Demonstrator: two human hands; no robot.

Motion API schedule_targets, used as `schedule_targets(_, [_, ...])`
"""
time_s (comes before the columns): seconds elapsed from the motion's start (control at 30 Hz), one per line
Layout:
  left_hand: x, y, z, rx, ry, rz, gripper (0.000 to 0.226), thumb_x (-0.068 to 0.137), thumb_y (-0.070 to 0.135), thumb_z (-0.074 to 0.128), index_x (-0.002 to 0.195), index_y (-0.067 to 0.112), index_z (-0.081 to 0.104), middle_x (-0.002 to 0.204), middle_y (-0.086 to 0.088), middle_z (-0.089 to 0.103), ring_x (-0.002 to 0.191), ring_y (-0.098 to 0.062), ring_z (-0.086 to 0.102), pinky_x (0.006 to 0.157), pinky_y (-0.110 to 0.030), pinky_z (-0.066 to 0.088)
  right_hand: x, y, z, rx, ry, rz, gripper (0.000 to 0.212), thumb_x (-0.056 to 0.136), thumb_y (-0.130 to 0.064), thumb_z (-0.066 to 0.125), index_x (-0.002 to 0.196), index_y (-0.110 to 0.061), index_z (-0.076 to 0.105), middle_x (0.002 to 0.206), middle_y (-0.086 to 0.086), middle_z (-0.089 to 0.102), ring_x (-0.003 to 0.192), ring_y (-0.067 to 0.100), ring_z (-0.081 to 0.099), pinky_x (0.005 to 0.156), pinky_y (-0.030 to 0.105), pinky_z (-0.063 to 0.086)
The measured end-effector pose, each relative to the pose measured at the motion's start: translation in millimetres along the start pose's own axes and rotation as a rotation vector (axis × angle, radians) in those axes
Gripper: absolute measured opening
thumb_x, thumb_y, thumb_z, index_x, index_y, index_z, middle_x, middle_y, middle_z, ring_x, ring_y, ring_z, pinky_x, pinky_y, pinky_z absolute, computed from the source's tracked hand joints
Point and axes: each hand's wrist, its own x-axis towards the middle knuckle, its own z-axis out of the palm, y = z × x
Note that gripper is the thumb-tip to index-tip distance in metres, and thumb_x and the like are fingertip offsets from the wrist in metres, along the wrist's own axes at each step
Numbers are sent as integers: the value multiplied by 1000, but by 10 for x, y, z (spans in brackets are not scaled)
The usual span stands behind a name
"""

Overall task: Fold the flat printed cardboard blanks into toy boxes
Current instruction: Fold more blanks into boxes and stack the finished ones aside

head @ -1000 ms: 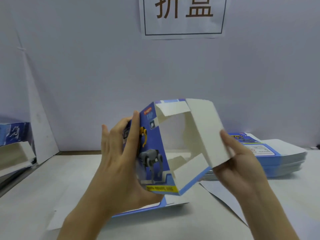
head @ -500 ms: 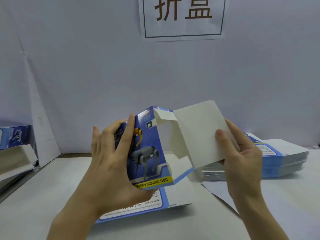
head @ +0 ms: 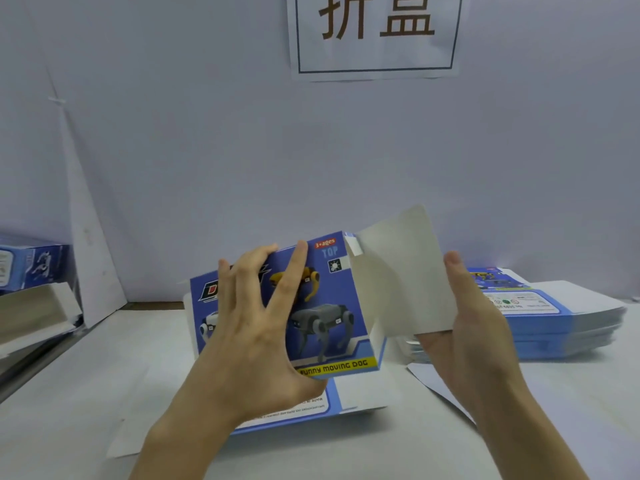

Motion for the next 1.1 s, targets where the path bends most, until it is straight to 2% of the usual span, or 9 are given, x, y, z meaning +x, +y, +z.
schedule_targets(0.13, [-4, -18, 21, 6, 29, -1, 123, 49, 60, 68, 151, 20, 13, 139, -8, 28, 135, -15, 20, 111, -61, 20, -27, 61, 64, -193, -65, -39, 22, 72, -57, 51, 66, -51, 71, 67, -17, 70, 60, -4, 65, 49, 16, 51])
schedule_targets(0.2, [-2, -23, 29, 3, 29, 13, 120, 50, 60, 63, 152, 19, 14, 139, -8, 30, 136, -14, 20, 113, -62, 18, -18, 90, 52, -86, -101, 17, 22, 74, -52, 54, 69, -45, 75, 74, -13, 73, 65, 1, 68, 53, 20, 55])
schedule_targets(0.3, [-5, -41, 14, -40, 2, 24, 118, 51, 60, 59, 152, 23, 10, 142, -7, 27, 140, -14, 20, 121, -42, -6, -16, 47, 37, 55, -211, 144, 26, 75, -44, 57, 80, -32, 79, 87, -2, 76, 75, 11, 71, 61, 26, 58])
schedule_targets(0.37, [-14, -61, 4, -57, -6, 29, 118, 51, 59, 62, 151, 23, 11, 142, -6, 27, 139, -9, 19, 121, -49, 2, 4, 12, -16, 99, -250, 200, 29, 78, -43, 56, 84, -28, 79, 90, 2, 75, 78, 15, 72, 61, 29, 58])
schedule_targets(0.47, [-15, -62, -39, -114, 3, 23, 120, 50, 59, 66, 152, 23, 14, 143, -1, 25, 138, 6, 9, 104, -66, 34, 49, -40, -109, 125, -262, 237, 31, 82, -42, 55, 90, -24, 79, 96, 4, 74, 83, 21, 72, 64, 35, 57])
schedule_targets(0.57, [-22, -35, -95, -201, -23, 22, 121, 50, 57, 70, 152, 30, 12, 144, 7, 20, 140, -11, 21, 96, -62, 45, 94, -68, -163, 135, -148, 207, 23, 77, -35, 63, 82, -21, 80, 92, 6, 75, 79, 21, 73, 58, 34, 57])
schedule_targets(0.67, [-45, -36, -112, -244, -26, 10, 125, 48, 56, 74, 152, 40, 7, 144, 14, 16, 136, -20, 30, 88, -47, 55, 116, -67, -159, 23, -58, 141, 15, 72, -29, 64, 71, -27, 79, 79, 0, 75, 66, 11, 71, 51, 26, 55])
schedule_targets(0.83, [-35, -60, -65, -166, -79, -44, 127, 46, 64, 66, 149, 45, -6, 139, 20, 5, 138, -10, 17, 99, -61, 43, 86, -53, -142, -55, -76, 100, 14, 67, -36, 67, 72, -30, 79, 78, -2, 75, 66, 8, 70, 51, 24, 54])
schedule_targets(1.1, [-12, -121, -83, -68, -53, -32, 132, 46, 63, 74, 153, 30, 4, 146, -1, 15, 131, -6, 10, 99, -67, 38, 84, 11, -117, -153, -20, 56, 18, 68, -43, 65, 77, -34, 77, 79, -4, 74, 64, 6, 67, 56, 25, 56])
